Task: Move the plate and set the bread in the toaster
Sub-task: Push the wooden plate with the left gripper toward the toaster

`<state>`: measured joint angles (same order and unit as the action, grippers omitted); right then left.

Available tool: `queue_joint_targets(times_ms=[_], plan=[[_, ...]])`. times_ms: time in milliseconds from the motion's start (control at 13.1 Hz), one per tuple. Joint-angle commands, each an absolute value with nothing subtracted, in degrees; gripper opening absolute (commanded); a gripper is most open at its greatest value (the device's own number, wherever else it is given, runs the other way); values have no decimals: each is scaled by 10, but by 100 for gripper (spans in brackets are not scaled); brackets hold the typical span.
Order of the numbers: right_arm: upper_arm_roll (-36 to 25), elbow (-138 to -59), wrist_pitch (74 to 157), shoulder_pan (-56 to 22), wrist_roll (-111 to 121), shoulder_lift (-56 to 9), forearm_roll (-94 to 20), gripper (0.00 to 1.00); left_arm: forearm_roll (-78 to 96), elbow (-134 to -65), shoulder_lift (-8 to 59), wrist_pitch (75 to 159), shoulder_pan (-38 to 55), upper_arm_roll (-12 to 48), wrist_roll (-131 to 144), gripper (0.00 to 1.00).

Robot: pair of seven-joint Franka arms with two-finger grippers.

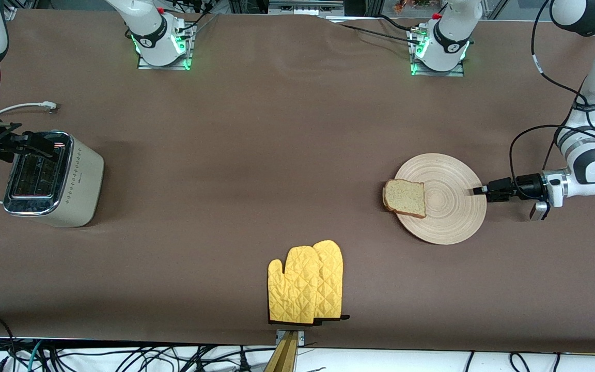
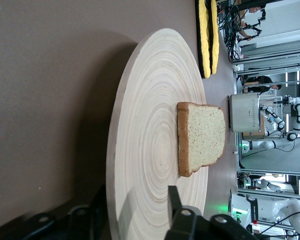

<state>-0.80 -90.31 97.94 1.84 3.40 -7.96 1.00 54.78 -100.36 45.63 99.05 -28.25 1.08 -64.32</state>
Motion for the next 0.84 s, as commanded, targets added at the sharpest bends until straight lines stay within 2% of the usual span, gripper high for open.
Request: queue_joint_targets(times_ms=[0, 76, 152, 456, 761], plan=[[-4, -904, 980, 23, 33, -78, 11, 100, 566, -1009, 460, 986, -287, 13, -675, 31], [-4, -904, 980, 23, 33, -78, 11, 100, 566, -1009, 460, 987, -288, 13, -675, 22], [-4, -903, 980, 23, 33, -78, 11, 100, 566, -1009, 460, 986, -288, 13, -675, 18], [-4, -903, 980, 23, 33, -78, 11, 100, 566, -1008, 461, 987, -291, 13, -674, 15], [-4, -903, 980, 23, 33, -78, 11, 100, 566, -1006, 461, 987, -293, 12, -671, 3]])
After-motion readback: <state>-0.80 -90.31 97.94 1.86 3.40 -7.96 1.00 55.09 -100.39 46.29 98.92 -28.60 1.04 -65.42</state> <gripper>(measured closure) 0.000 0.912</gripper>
